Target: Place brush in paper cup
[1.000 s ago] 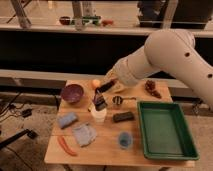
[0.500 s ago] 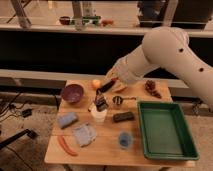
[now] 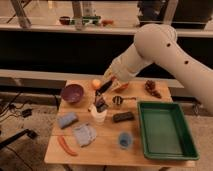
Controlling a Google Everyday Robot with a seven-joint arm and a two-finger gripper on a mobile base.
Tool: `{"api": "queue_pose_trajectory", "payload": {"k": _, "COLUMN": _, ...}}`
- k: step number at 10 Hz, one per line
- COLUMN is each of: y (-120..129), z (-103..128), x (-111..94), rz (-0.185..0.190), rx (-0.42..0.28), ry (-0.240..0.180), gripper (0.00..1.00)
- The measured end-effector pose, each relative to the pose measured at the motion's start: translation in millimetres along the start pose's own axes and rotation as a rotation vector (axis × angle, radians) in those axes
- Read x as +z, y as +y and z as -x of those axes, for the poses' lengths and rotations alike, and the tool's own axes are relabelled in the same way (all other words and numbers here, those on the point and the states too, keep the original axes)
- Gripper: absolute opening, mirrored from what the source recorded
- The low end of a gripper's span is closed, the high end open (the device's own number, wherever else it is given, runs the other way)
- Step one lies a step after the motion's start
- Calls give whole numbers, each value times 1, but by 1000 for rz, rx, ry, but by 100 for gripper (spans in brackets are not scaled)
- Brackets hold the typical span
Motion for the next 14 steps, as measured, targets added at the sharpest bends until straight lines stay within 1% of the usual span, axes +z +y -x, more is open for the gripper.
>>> {"api": "queue_pose_trajectory", "payload": {"k": 6, "y": -6, "z": -4, "x": 20, "rz": 58, "rx": -40, "ry": -25, "gripper": 15}}
{"api": "queue_pose_trajectory", "payload": {"k": 7, "y": -4, "z": -6, "x": 26, "rz": 65, "rx": -41, "ry": -35, "gripper": 15}}
{"api": "queue_pose_trajectory", "payload": {"k": 14, "y": -4, "z": -10, "x": 45, "rz": 85, "rx": -56, "ry": -61, "gripper": 15}}
